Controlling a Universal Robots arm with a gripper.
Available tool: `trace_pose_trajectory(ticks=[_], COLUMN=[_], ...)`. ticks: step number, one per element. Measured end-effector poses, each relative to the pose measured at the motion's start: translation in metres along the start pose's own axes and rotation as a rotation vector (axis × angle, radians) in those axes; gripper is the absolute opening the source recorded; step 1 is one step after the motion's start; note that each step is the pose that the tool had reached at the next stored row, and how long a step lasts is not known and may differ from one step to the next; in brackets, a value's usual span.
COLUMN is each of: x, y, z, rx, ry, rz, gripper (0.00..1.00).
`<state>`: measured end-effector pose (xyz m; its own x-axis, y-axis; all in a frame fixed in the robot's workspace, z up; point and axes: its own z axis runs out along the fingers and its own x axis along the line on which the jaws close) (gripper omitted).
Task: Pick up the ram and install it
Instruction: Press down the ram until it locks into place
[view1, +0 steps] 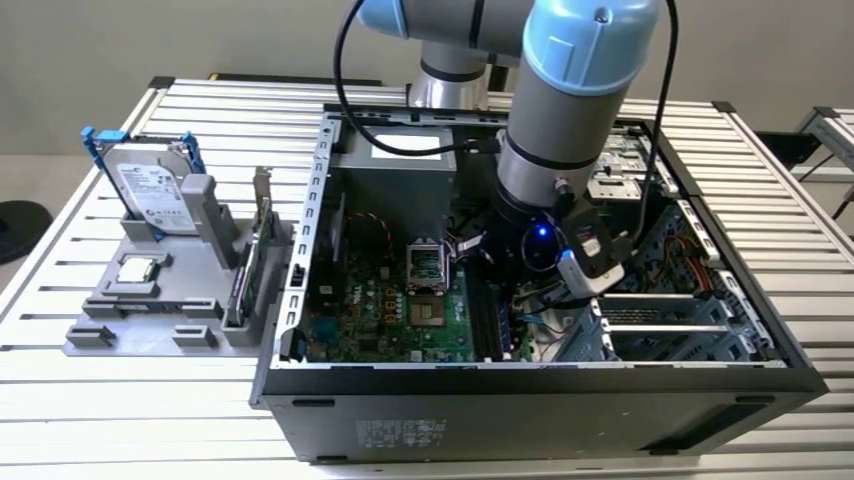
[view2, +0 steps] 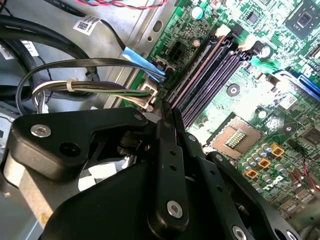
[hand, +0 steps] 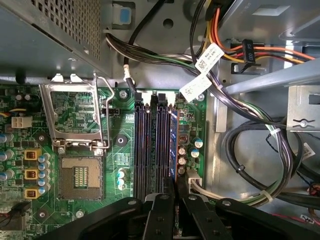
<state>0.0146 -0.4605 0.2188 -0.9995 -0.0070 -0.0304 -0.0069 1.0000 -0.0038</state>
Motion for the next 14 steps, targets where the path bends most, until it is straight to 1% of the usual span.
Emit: trace_pose_trajectory(ticks=[10, 14], x=[0.0001, 0.0002], y=[0.0000, 0.0000], z=[0.0024, 0.0024], rx=[-0.0003, -0.0028], ry=[-0.0001, -0.0002], rz=[-0.002, -0.011], gripper=[0.00, 0.00])
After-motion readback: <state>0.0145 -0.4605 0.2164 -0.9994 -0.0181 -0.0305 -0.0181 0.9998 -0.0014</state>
